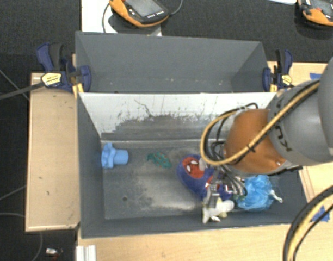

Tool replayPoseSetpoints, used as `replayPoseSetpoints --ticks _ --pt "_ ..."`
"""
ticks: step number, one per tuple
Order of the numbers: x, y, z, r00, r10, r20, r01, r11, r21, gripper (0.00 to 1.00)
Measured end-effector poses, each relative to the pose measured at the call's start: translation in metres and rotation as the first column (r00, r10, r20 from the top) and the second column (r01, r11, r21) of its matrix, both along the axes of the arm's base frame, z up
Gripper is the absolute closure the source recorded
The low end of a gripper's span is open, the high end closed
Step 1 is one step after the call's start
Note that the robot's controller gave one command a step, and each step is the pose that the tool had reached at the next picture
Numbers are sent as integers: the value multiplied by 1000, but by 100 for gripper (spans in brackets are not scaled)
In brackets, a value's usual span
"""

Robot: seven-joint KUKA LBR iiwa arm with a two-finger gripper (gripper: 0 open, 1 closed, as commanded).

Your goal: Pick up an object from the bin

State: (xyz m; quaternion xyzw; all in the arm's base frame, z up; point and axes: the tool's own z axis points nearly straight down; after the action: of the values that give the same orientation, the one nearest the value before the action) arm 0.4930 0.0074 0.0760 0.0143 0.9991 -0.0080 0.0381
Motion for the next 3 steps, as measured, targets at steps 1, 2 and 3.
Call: replayPoseSetpoints --ticks 1,2,3 --pt "5 -5 -2 1000 8 0 -8 1000 8 0" --pt "5 2 -2 1000 -14 2 14 1000 2 0" --pt "7 5 -2 1000 -7 0 7 1000 3 100"
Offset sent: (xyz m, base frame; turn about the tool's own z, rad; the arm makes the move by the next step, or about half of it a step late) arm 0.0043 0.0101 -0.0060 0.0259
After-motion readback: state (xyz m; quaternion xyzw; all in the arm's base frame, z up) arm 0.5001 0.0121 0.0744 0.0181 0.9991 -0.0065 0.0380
